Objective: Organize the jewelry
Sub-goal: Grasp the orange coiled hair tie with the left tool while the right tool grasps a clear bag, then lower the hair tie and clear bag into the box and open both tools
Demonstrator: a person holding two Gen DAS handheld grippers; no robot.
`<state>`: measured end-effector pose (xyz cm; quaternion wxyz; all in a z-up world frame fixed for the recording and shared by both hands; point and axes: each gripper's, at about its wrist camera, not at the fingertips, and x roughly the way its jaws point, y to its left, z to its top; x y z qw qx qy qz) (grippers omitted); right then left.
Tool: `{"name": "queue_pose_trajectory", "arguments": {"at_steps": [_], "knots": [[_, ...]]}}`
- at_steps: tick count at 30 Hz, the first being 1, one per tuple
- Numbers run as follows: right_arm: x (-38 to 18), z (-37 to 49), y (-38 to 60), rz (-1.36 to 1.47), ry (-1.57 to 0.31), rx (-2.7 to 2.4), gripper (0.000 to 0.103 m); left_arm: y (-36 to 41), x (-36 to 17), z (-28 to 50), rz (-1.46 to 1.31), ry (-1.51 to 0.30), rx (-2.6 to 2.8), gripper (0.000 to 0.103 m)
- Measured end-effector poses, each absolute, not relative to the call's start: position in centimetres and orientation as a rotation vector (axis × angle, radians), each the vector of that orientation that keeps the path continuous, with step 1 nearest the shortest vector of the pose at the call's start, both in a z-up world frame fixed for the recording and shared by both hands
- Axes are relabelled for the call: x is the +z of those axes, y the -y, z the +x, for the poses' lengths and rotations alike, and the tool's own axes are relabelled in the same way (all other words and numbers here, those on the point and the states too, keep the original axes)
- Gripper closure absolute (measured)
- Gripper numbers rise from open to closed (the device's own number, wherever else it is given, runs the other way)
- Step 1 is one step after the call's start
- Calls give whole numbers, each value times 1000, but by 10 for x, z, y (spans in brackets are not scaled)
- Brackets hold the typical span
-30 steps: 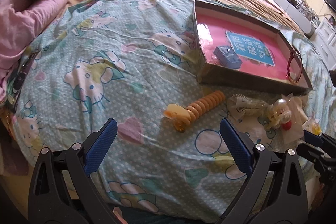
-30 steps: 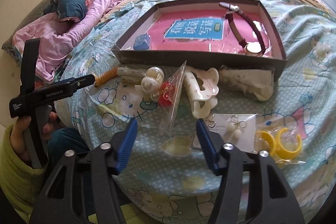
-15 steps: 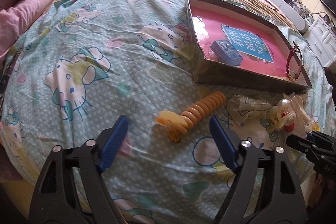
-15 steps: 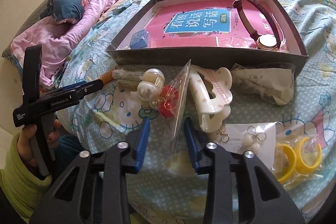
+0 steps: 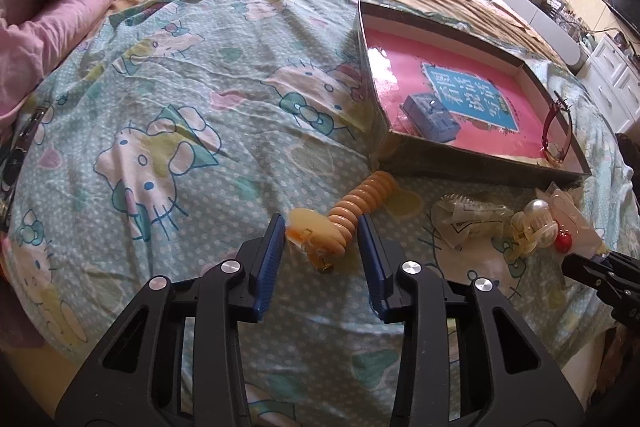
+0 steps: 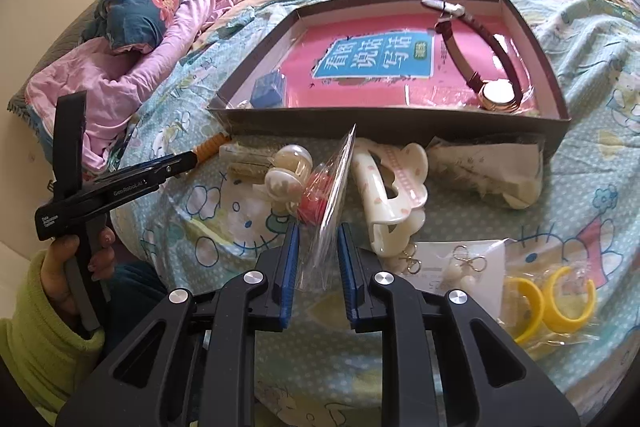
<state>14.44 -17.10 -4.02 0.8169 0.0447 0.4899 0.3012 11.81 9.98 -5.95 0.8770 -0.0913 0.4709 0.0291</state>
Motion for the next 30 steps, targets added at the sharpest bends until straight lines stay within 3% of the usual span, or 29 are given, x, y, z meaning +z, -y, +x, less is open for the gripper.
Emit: {"name": "queue_pose_trajectory", "arguments": {"at_steps": [15,16,30], "knots": [[-4,139,185,97,-955,639,84,-100,-28,96,-219,-921,55,75],[-3,140,186,98,-952,637,84,-101,-28,95,-220,-922,59,85],[15,149,202,120,-886,609,84,-108,1,89,-236,-872,59,86]]}}
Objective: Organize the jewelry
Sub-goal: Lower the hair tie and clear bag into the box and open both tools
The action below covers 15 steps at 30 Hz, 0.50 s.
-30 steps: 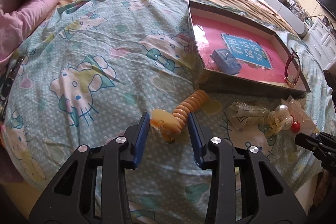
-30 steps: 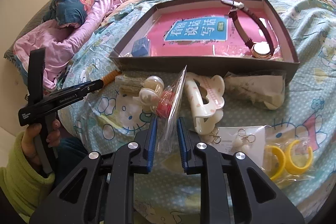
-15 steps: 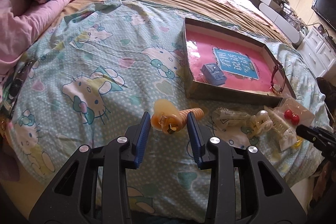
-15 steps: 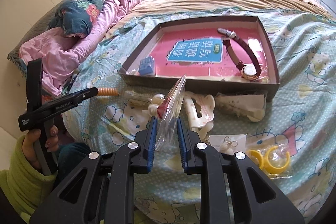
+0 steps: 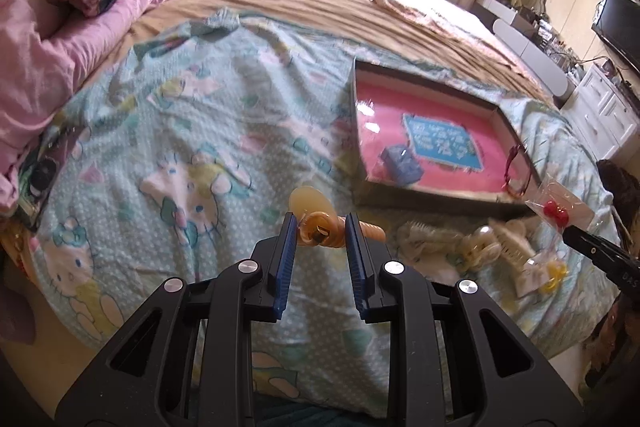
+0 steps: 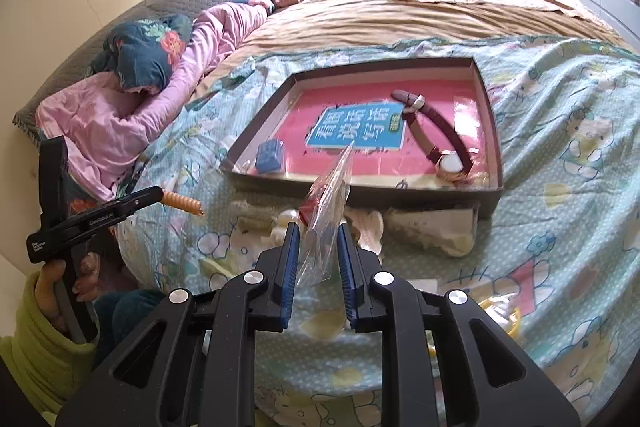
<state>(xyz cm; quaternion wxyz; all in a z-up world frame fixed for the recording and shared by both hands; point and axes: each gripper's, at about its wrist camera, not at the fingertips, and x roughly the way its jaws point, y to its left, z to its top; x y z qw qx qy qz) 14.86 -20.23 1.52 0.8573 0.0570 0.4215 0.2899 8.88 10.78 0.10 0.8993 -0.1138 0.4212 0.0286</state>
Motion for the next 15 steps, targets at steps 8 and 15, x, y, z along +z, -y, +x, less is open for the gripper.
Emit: {"name": "queue_pose_trajectory", "arguments": {"at_steps": [8,15], "knots": [[29,161,220,152,-828,578,84,-91,26,110,-202,-831,32,86],[33,177,239,179,-788,536,84,-62,31,136,-163,-836,-5,86]]}}
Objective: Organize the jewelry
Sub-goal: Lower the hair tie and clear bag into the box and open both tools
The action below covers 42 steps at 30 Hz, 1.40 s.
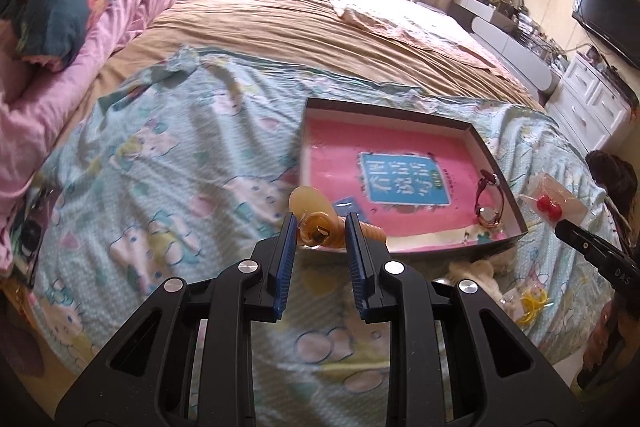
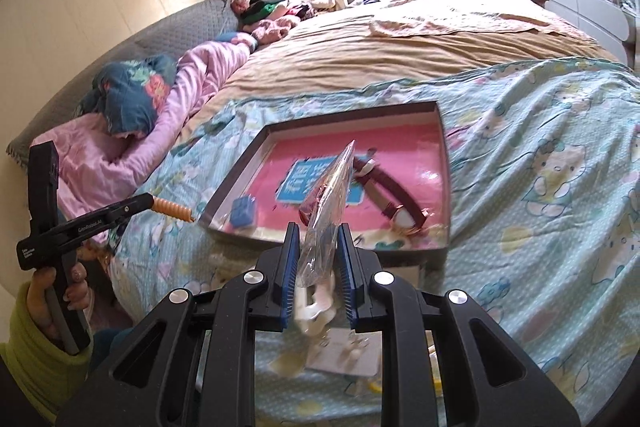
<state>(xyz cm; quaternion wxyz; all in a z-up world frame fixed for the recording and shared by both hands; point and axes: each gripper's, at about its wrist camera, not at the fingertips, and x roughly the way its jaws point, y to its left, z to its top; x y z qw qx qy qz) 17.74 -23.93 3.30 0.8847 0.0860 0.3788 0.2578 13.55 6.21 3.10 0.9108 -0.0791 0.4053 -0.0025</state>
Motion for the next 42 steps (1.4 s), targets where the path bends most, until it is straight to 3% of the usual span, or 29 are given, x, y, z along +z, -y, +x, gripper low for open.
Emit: {"name": "queue_pose_trajectory", "arguments": {"at_steps": [20,42], "knots": [[7,242,257,118,-778,411,84,-7,-4,199,-111,-919,-89,86],[-27,285,253,101,-867,377,82,10,-32,219,-125,-988,-154,85]]}}
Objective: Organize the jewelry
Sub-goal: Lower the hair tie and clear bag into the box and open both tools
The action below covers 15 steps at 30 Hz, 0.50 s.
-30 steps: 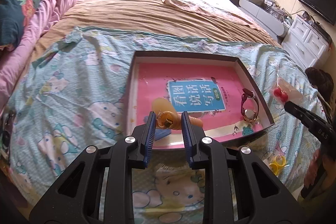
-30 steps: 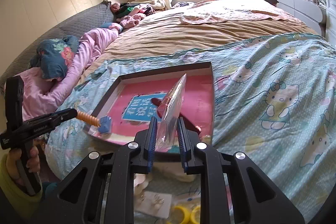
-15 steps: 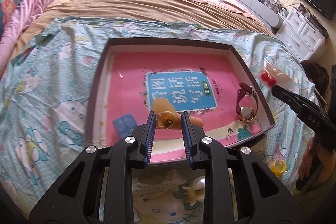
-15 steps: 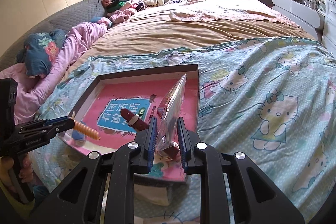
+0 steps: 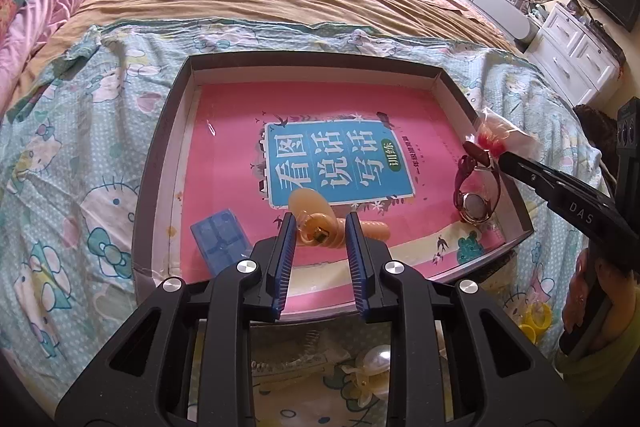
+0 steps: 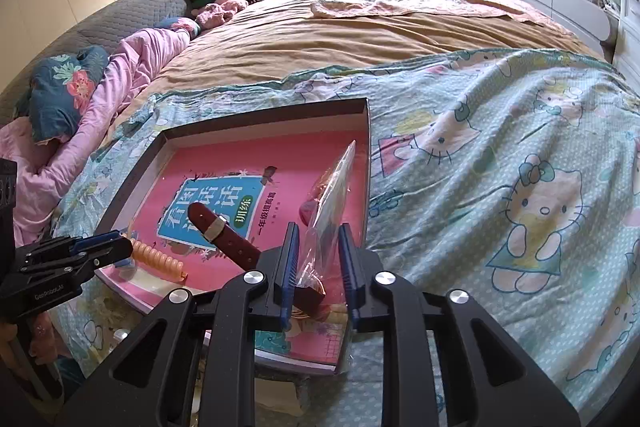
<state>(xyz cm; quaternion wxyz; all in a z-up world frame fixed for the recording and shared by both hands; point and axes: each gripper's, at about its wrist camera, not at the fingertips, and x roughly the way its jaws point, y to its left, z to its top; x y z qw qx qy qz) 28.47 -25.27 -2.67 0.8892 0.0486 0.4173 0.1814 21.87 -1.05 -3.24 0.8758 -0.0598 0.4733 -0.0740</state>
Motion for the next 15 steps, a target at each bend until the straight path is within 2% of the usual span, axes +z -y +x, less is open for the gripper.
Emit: {"name": "queue_pose_trajectory", "arguments": {"at_steps": [2,6,10,12,14,15], "knots": [[-28,285,254,109,-871,378,81,10,-33,219,-128,-989,-153,85],[-26,281,257,123,-866,374,66,10,-33,219,-128,-988,-153,85],[-18,273,263,146,-845,377,57,9,-33,219,-127,-988,-149,85],[-12,269,267,154,-828,372,45,9,-33,219,-129,-988,-147,80],[-8,265,269,163,-816,373,41,7,-32,218,-131,-986,-139,69],[-5,262,271,168,-808,372,36,7,-31,217,-134,-984,-137,69]]}}
